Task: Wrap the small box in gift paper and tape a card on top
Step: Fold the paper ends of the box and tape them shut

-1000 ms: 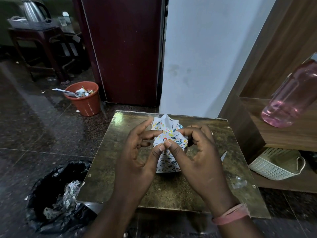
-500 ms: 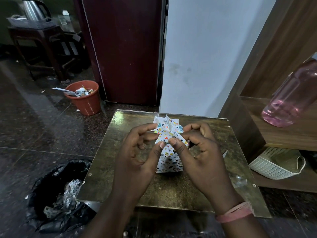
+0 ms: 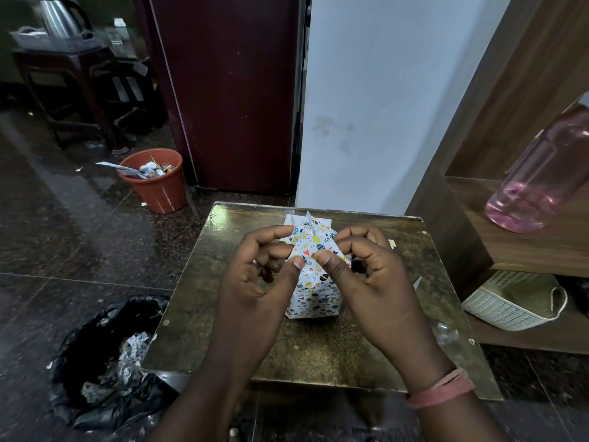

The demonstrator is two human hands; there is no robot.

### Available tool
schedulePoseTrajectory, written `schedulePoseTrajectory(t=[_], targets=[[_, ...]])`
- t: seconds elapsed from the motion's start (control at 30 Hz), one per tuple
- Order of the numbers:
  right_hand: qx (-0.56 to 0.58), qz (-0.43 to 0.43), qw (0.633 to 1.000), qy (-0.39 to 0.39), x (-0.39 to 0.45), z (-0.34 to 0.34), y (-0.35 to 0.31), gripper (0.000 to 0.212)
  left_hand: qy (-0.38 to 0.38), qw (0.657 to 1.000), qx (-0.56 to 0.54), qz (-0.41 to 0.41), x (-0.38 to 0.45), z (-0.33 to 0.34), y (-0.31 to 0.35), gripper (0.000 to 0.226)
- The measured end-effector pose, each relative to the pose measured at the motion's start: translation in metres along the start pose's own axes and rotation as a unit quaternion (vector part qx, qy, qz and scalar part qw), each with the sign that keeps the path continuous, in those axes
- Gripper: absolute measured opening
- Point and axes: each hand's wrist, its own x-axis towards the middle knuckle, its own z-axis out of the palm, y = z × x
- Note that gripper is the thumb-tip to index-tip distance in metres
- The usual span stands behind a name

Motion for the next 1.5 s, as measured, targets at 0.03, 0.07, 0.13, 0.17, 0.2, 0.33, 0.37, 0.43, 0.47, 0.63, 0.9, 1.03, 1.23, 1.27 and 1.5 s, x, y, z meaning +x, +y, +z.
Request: schedulePoseTrajectory(t=[0.03,0.07,0.13,0.17,0.2,0.33,0.37,0.43,0.47,0.63,0.9,1.03,1.23,1.27,1.5], targets=[[0.005,0.005,1.000,0.003,0.000,0.001,-0.001,0.023,0.000,1.000,0.002,-0.004,0.000,0.000,0.000,0.033],[0.009,0.010,1.000,0.007,0.000,0.001,-0.002,0.022,0.000,1.000,0.004,-0.008,0.000,0.001,0.001,0.032],[0.006,0.015,1.000,0.014,0.000,0.003,-0.004,0.027,0.002,1.000,0.002,-0.015,0.001,0.002,0.001,0.031],[0.004,0.017,1.000,0.017,0.000,0.004,-0.005,0.031,0.004,1.000,-0.002,-0.020,0.001,0.002,0.001,0.031],[0.002,0.018,1.000,0.020,0.000,0.005,-0.005,0.031,0.006,1.000,-0.007,-0.025,0.001,0.003,0.002,0.031],[0.006,0.027,0.999,0.020,0.001,0.007,-0.005,0.020,0.012,0.999,-0.020,-0.033,0.002,0.004,0.003,0.033],[0.007,0.029,0.999,0.020,0.001,0.007,-0.005,0.018,0.011,0.999,-0.018,-0.033,0.002,0.005,0.003,0.033],[0.006,0.032,0.999,0.019,0.001,0.007,-0.005,0.015,0.008,1.000,-0.002,-0.029,0.000,0.006,0.002,0.030],[0.007,0.034,0.999,0.019,0.000,0.008,-0.005,0.014,0.009,1.000,0.010,-0.024,-0.001,0.007,0.001,0.029],[0.003,0.037,0.999,0.018,0.000,0.008,-0.005,0.015,0.021,0.999,0.047,-0.010,-0.001,0.008,-0.004,0.037],[0.019,0.079,0.997,0.010,-0.004,0.007,-0.003,0.051,-0.021,0.998,-0.043,-0.045,0.001,0.010,-0.006,0.057],[0.089,0.124,0.988,-0.035,-0.002,0.009,0.000,0.057,-0.021,0.997,-0.036,-0.067,0.002,0.009,-0.009,0.058],[0.170,0.154,0.973,-0.011,0.003,0.011,0.003,0.041,-0.020,0.988,-0.106,-0.111,0.007,0.010,-0.006,0.053],[0.178,0.155,0.972,-0.008,0.004,0.010,0.004,0.037,-0.021,0.984,-0.129,-0.125,0.008,0.011,-0.006,0.052],[0.295,0.207,0.933,-0.007,0.006,0.014,-0.004,0.034,-0.014,0.955,-0.228,-0.189,0.010,0.016,0.000,0.048]])
